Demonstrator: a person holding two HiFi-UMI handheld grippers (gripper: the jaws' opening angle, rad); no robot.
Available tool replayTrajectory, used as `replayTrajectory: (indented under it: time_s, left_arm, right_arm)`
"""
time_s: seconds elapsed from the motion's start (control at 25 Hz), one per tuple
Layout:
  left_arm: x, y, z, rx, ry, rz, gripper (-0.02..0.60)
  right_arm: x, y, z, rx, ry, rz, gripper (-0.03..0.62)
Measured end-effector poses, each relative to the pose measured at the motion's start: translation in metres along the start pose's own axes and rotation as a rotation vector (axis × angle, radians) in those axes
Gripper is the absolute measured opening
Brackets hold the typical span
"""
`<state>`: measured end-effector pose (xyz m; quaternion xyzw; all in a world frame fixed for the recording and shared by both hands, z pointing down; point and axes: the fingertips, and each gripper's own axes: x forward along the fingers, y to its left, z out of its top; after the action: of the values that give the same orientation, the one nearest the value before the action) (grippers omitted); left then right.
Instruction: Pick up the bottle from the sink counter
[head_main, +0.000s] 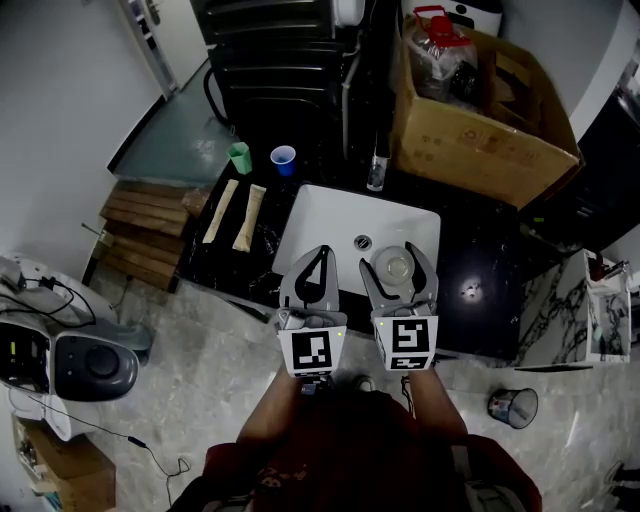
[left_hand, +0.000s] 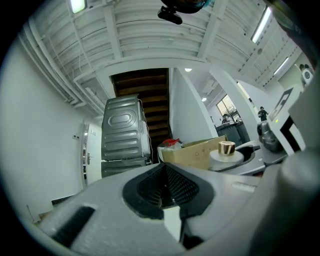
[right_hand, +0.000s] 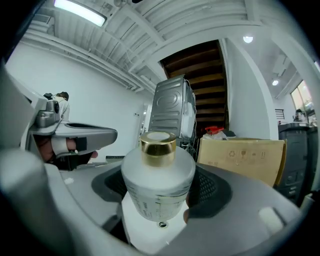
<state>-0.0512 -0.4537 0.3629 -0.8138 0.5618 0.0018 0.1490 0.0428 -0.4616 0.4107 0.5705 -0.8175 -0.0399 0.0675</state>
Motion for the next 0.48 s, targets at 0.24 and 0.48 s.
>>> replayTrajectory:
  time_s: [0.24,0.48]
  left_arm:
    - [0.004,0.005,0.027,0.039,-0.052,0.009,0.003]
    - [0.004,0.004,0.054,0.102,-0.072,-0.008,0.003]
  right_arm:
    - [-0.007,-0.006,0.042,-0.019,-0.096,-0.014,0.336]
    - [-0.018,-0.011,0.074,-0.052,-0.167,-0.026,0.336]
